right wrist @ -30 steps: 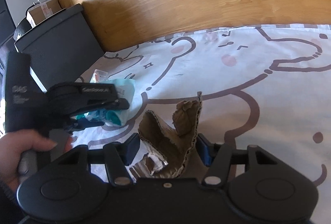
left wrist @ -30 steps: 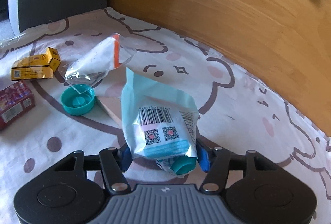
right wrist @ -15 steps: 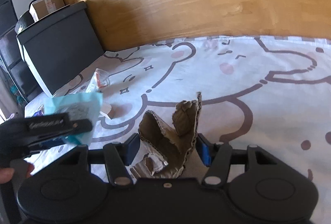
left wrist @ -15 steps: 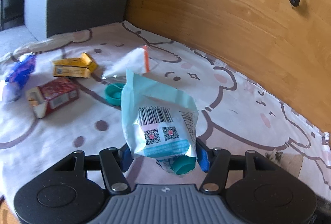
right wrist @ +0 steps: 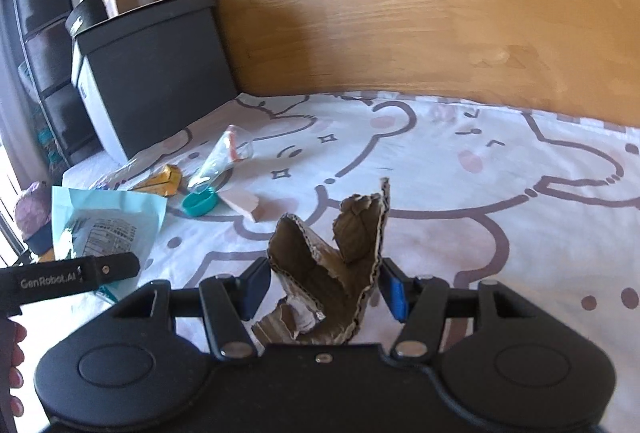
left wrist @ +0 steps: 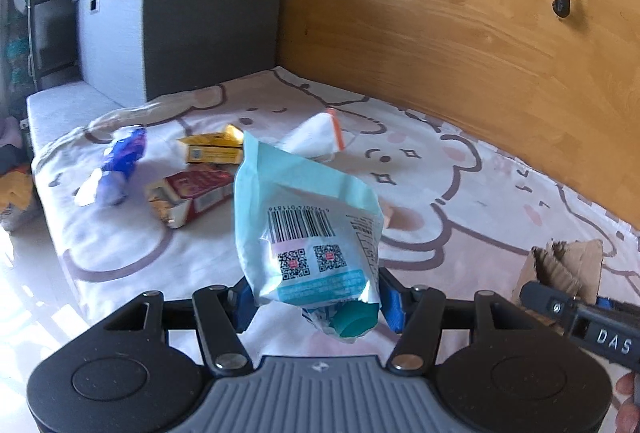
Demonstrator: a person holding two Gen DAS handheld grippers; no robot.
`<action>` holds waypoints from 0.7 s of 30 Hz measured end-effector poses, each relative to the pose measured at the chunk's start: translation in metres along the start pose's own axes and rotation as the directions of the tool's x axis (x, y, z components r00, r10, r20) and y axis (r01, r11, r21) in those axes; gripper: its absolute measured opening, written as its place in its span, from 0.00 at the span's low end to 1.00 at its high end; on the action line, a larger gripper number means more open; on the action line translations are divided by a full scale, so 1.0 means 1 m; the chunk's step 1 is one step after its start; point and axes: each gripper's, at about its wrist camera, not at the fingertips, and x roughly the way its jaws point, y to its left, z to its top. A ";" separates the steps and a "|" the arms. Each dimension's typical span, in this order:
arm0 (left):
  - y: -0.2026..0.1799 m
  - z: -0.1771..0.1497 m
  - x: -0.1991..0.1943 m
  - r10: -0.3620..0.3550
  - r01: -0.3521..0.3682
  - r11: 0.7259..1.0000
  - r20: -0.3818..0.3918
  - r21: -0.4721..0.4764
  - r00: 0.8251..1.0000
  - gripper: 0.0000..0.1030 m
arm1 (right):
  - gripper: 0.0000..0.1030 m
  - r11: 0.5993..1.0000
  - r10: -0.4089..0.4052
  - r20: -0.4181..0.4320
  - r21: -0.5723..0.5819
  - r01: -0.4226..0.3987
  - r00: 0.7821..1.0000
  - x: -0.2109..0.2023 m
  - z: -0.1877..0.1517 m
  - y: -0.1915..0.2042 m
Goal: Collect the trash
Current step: 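Lift the packet with the left tool while the right tool lifts the cardboard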
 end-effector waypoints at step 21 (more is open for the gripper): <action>0.081 -0.035 -0.058 0.097 -0.094 0.992 0.037 -0.085 0.995 0.58 | 0.58 0.975 0.053 -0.047 -0.215 -0.062 0.998 -0.006 -0.016 0.085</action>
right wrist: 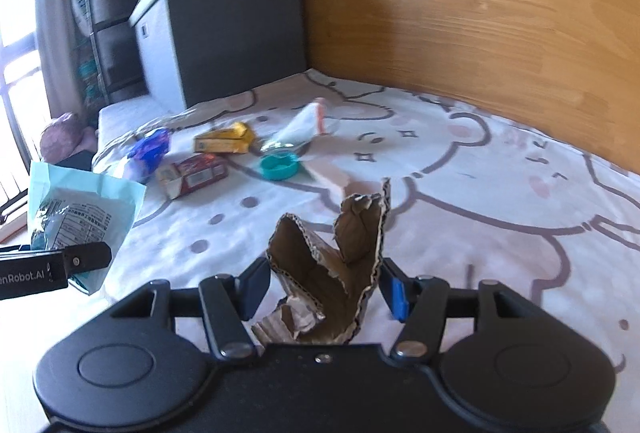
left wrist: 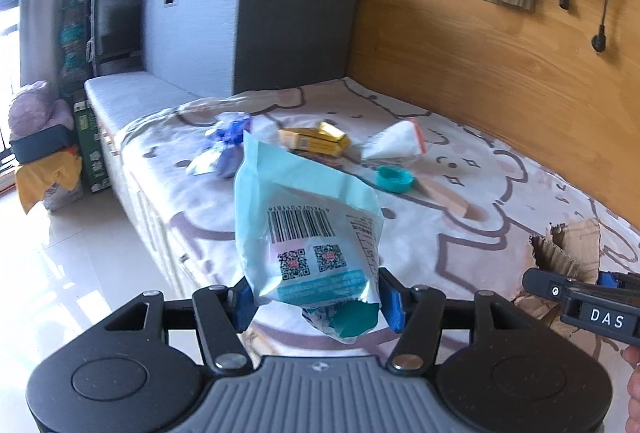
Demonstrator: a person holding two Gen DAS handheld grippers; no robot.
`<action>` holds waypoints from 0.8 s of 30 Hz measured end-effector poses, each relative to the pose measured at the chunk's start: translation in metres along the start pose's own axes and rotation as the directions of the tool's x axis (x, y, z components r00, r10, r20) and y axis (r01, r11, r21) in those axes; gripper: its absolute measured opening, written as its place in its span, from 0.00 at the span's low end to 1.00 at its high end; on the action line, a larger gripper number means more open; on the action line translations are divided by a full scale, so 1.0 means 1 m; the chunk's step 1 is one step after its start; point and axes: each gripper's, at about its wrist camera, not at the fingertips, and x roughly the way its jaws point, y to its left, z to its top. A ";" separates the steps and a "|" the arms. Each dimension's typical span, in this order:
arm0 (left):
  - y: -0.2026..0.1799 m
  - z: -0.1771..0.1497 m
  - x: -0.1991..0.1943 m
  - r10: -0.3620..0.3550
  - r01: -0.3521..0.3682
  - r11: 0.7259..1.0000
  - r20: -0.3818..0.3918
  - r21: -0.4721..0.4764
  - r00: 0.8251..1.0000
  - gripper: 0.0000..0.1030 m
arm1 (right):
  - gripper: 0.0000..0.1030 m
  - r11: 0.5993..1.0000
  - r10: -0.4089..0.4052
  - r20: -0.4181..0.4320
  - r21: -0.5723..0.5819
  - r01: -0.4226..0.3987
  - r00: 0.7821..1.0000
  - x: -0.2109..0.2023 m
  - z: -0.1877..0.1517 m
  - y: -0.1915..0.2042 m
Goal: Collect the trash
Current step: 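Lift the packet with the left tool while the right tool lifts the cardboard, then carry the packet and cardboard over the yellow wastebasket with both tools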
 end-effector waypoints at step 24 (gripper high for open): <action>0.139 -0.049 -0.050 0.145 -0.147 0.969 -0.022 -0.200 0.989 0.58 | 0.59 0.961 0.206 -0.102 -0.165 -0.221 0.973 0.012 -0.018 0.141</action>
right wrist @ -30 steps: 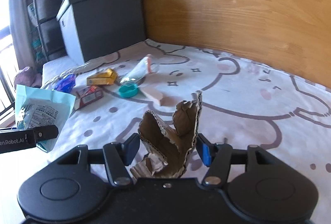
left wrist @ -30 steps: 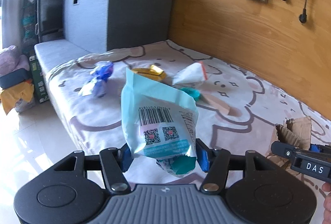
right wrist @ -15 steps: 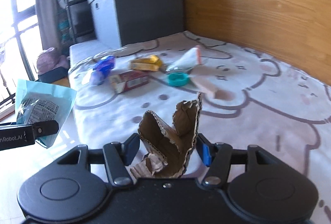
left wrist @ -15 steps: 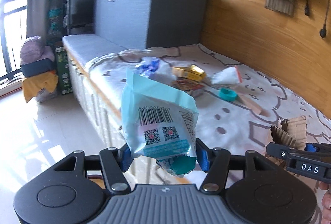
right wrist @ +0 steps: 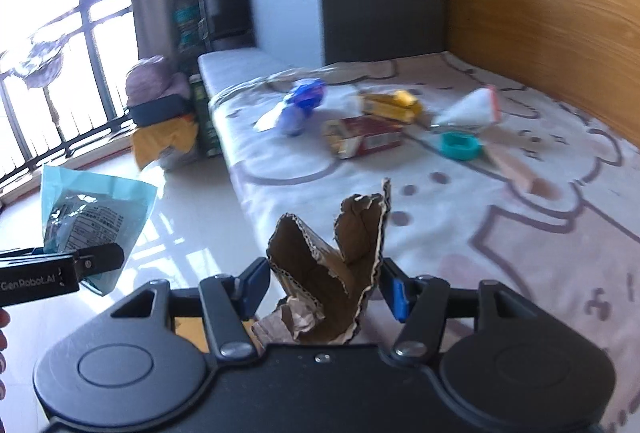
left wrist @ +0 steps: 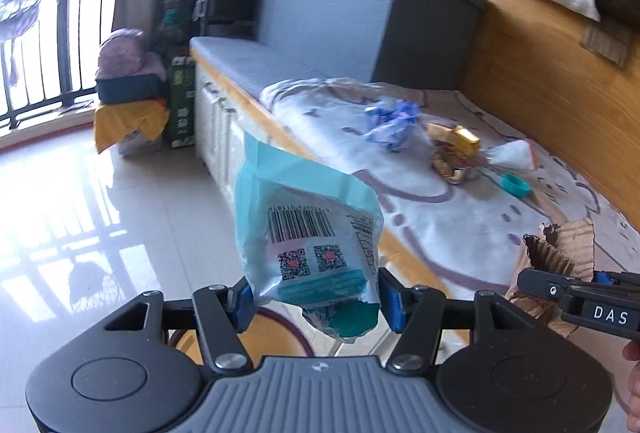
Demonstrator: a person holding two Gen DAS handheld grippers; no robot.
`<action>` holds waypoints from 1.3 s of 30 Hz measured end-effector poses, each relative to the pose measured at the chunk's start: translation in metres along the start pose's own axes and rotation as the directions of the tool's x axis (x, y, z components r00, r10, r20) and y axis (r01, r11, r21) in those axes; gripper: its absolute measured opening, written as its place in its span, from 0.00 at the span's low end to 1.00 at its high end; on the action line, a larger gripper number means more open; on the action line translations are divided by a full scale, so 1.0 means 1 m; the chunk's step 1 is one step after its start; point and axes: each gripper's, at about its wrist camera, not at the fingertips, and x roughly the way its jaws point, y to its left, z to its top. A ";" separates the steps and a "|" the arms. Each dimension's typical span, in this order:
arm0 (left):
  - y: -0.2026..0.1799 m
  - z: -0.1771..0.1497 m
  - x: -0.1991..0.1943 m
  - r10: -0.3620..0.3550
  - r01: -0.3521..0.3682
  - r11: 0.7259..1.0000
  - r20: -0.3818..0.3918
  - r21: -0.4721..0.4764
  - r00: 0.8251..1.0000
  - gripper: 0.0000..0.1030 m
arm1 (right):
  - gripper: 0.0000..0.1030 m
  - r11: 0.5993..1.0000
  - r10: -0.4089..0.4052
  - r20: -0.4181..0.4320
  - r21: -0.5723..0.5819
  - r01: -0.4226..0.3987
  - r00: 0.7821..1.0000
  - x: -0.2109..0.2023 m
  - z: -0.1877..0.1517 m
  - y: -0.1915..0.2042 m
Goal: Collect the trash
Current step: 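Carry the packet and cardboard over the yellow wastebasket with both tools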
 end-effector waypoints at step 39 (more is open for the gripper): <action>0.130 -0.113 0.139 0.123 -0.200 0.974 -0.479 -0.111 0.869 0.59 | 0.61 0.971 0.146 -0.448 -0.104 -0.214 0.882 0.170 -0.070 0.120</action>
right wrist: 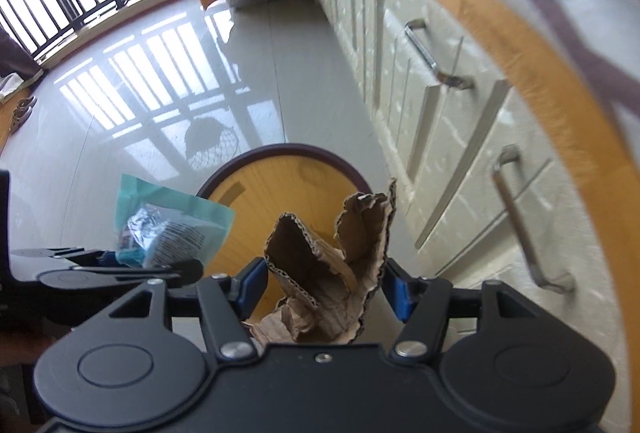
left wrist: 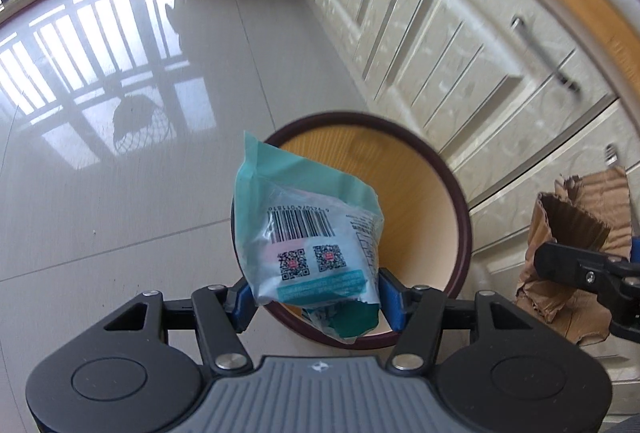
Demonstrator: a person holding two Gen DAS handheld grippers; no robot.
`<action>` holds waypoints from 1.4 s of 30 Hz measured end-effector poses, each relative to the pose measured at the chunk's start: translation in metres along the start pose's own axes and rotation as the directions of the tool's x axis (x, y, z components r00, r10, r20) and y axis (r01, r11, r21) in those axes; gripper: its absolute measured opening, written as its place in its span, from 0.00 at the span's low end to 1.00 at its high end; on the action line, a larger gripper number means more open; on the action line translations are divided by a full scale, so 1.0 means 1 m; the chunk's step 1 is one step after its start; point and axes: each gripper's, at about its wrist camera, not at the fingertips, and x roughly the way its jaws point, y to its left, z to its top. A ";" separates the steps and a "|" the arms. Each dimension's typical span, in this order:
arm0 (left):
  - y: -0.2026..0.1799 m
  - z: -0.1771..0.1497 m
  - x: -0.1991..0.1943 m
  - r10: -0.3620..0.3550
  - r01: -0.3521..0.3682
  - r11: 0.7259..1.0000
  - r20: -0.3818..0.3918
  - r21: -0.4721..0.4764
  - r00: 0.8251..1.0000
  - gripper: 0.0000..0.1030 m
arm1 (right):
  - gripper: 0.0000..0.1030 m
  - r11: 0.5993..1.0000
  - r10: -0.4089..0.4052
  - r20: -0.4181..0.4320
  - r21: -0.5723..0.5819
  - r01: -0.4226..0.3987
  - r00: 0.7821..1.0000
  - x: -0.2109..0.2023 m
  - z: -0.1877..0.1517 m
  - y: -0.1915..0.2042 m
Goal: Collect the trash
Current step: 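Carry the packet and cardboard over the yellow wastebasket with both tools, then open the left tool to drop the packet while the right tool drops the cardboard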
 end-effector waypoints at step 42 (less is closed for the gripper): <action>-0.006 0.006 0.032 0.107 -0.092 0.989 -0.126 0.120 0.986 0.96 | 0.82 0.996 0.023 -0.065 -0.085 -0.028 0.998 0.061 0.025 0.016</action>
